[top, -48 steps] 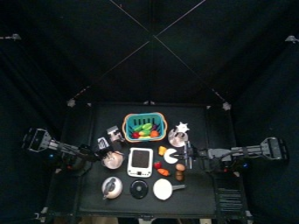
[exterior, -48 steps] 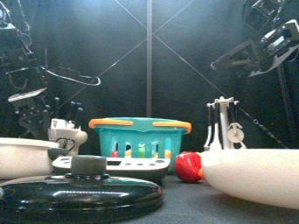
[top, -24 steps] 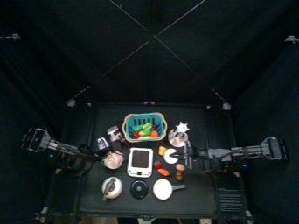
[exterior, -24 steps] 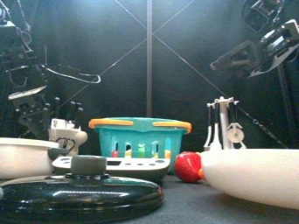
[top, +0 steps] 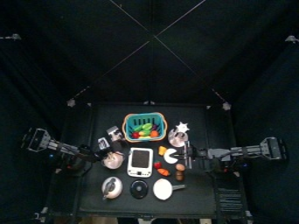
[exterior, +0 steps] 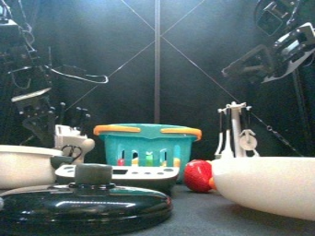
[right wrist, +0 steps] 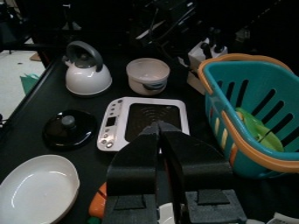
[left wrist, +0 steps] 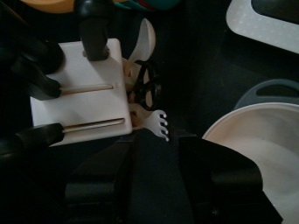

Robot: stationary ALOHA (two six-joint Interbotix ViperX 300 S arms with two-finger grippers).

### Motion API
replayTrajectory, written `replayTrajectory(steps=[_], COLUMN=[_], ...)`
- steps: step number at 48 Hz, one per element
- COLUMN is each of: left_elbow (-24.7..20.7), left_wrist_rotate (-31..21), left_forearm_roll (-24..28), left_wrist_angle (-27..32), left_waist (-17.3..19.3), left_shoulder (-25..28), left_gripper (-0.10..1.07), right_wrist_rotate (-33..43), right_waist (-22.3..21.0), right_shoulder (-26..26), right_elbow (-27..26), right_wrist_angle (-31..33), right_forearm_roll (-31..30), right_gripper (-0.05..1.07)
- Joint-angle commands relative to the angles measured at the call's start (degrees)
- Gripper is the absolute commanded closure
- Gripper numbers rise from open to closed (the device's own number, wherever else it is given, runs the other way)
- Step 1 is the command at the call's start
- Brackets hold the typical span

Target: Grab fork

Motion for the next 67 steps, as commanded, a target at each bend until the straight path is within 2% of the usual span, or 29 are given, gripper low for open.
replayTrajectory(steps=[1,19,46,67], left_elbow=[-0.97,-1.32,-2.72,-3.52], left_wrist_rotate=[-0.09,-0.09,-0.18,-0.18], left_forearm_roll=[-0.26,-1.76,-1.05,1.58], left_wrist_angle=[0.0,-0.18,0.44,0.35], left_waist=[-0.09,-0.35,-0.35,0.26], left_shoulder=[-0.18,-0.18,1.67,2.72], left_gripper=[0.24,0.37,0.29,0.29], right_wrist_rotate=[0.0,0.0,0.0,0.0], right_waist=[-0.09,0.09,0.09,0.09], right_shoulder=[0.0,0.0,0.0,0.18], right_elbow=[-0.44,-0.44,-0.44,-0.35], right_wrist_angle=[-0.26,-0.18,-0.26,-0.26], right_forearm_roll=[0.18,0.18,0.18,0.18], right_gripper=[1.01,1.01,1.01,1.01])
